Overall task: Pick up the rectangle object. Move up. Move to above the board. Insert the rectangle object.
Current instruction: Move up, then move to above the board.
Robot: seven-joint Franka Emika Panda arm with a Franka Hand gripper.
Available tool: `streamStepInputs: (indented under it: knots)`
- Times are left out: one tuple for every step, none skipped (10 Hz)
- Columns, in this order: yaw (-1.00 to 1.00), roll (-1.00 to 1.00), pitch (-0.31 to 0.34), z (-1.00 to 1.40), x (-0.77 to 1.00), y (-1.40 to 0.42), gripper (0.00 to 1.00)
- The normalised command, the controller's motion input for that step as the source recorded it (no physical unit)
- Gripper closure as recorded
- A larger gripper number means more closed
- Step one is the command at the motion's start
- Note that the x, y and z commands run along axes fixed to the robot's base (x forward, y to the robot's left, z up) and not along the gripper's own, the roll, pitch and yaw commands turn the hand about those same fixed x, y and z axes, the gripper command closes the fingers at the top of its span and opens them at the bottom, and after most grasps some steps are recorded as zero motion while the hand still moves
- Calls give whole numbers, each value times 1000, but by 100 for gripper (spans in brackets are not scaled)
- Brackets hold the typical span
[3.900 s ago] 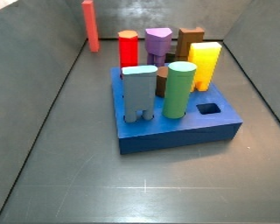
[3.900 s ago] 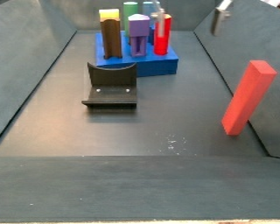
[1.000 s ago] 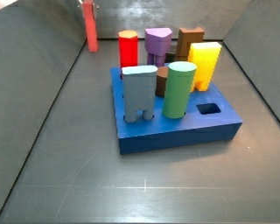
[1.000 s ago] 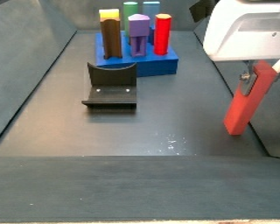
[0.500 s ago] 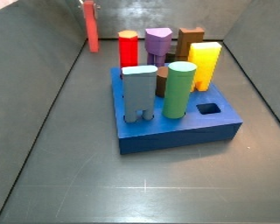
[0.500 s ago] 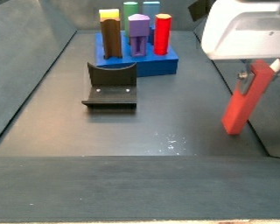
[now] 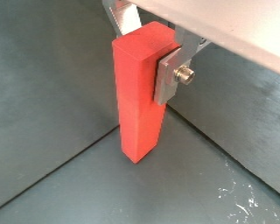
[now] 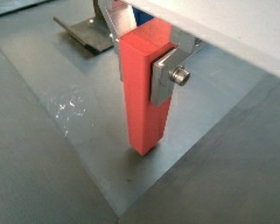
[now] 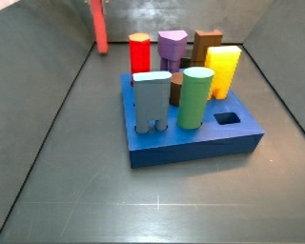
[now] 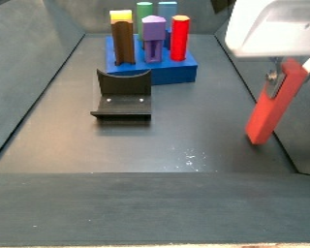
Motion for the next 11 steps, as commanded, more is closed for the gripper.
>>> streamStepInputs:
  knots:
    - [-29,55,77,576,-24,-9,100]
    - [-22,78,83,466,-27,1,100]
    - [-15,85,80,415,-27,0,100]
    - [-1,96,80,317,-29,0,100]
    - [10,104,76,224,-29,1,100]
    - [-179,28,-89,1000,74,-58,100]
    - [-176,33,-90,1000,73,-59,100]
    - [-135,31,-43,1000,63,-53,100]
    - [-95,36,6,1000,56,-47,100]
    - [-71,42,40,1000,52,-43,100]
    - [-59,45,61,1000,48,-39,100]
